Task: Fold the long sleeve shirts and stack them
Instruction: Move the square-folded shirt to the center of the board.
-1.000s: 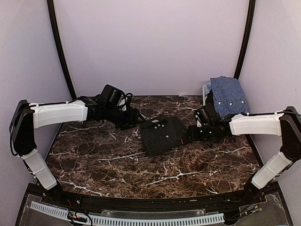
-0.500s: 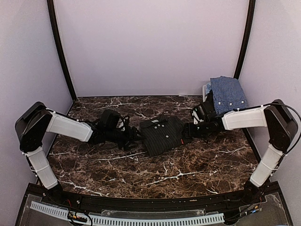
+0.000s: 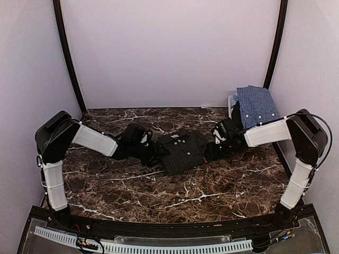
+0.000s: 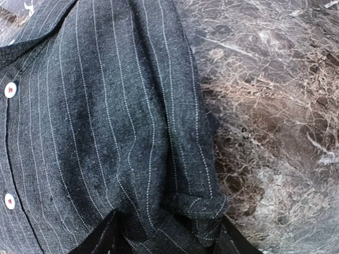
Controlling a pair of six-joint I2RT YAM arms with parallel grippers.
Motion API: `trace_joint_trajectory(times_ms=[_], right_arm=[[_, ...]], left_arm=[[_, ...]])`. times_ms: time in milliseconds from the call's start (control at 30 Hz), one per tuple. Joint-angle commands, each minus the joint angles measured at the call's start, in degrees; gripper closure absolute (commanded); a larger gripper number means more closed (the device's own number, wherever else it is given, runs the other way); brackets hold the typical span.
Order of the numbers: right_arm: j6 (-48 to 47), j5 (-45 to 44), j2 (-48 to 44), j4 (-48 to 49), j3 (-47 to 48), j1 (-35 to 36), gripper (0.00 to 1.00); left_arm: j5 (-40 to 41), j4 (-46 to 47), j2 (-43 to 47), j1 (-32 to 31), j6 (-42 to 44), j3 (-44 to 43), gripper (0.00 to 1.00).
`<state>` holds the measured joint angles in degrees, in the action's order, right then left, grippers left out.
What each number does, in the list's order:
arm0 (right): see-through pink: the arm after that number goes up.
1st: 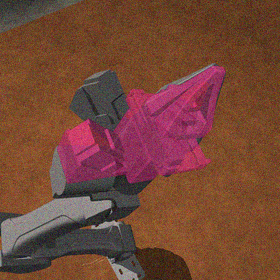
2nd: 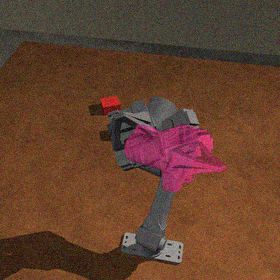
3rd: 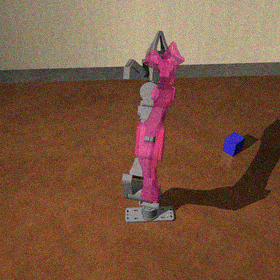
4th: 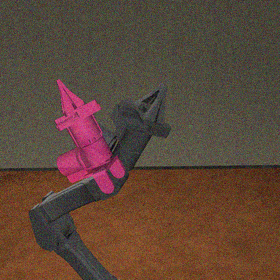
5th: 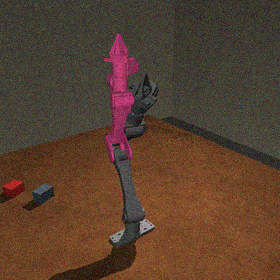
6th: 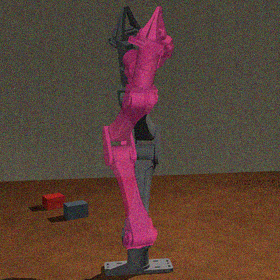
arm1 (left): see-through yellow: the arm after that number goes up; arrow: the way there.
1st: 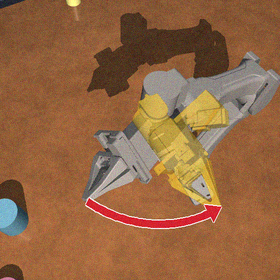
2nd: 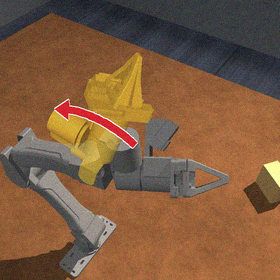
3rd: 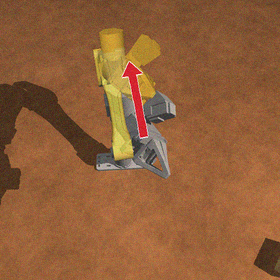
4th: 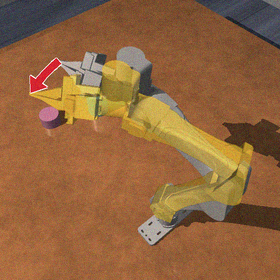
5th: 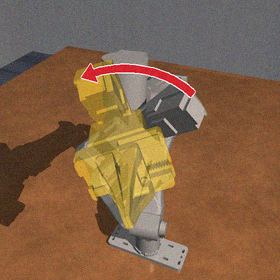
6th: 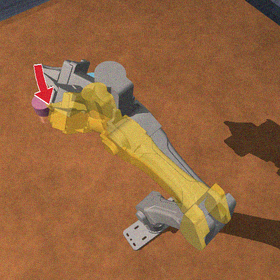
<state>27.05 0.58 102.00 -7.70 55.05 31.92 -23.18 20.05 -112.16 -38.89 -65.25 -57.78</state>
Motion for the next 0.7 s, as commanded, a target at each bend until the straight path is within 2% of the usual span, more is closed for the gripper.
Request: trace_joint_trajectory(times_ms=[0, 100, 233, 267, 300, 333, 433, 600, 633, 667], right_arm=[[-0.3, 2.0, 1.6, 0.7, 1.5, -0.2, 0.48], [-0.5, 3.8, 1.8, 0.5, 2.1, -0.1, 0.61], [-0.6, 6.0, 1.6, -1.1, 3.8, 0.1, 0.92], [-0.7, 6.2, 1.4, -1.8, 4.6, 0.3, 0.96], [-0.8, 6.3, 1.0, -2.6, 5.3, 0.6, 0.99], [-1.0, 6.3, 0.6, -3.4, 6.1, 0.9, 1.00], [-1.1, 6.3, -1.7, -5.6, 7.9, 2.4, 1.00], [1.6, 6.4, -4.7, -6.5, 7.5, 6.8, 1.00], [6.8, 5.3, -7.1, -3.5, 2.6, 12.2, 1.00], [7.3, 5.3, -7.1, -3.5, 2.6, 12.8, 1.00]], left_arm=[[0.9, -2.1, -2.3, -0.4, 0.5, -4.4, 0.37], [2.1, -3.3, -3.1, -0.2, 1.6, -6.5, 0.48], [3.1, -7.5, -2.3, 0.1, 5.7, -10.5, 0.71], [4.1, -8.9, -1.5, 0.1, 7.9, -12.4, 0.79], [4.7, -11.9, -1.1, 0.2, 9.0, -14.1, 0.82], [5.7, -13.3, 0.3, 0.2, 11.1, -14.8, 0.89], [7.5, -20.1, 3.8, 0.1, 14.3, -16.0, 0.96], [9.7, -28.9, 11.5, 0.1, 18.4, -13.0, 0.97], [9.7, -32.7, 15.2, 0.2, 19.7, -7.5, 0.93], [9.7, -32.7, 15.7, 0.2, 19.9, -7.5, 0.93]])
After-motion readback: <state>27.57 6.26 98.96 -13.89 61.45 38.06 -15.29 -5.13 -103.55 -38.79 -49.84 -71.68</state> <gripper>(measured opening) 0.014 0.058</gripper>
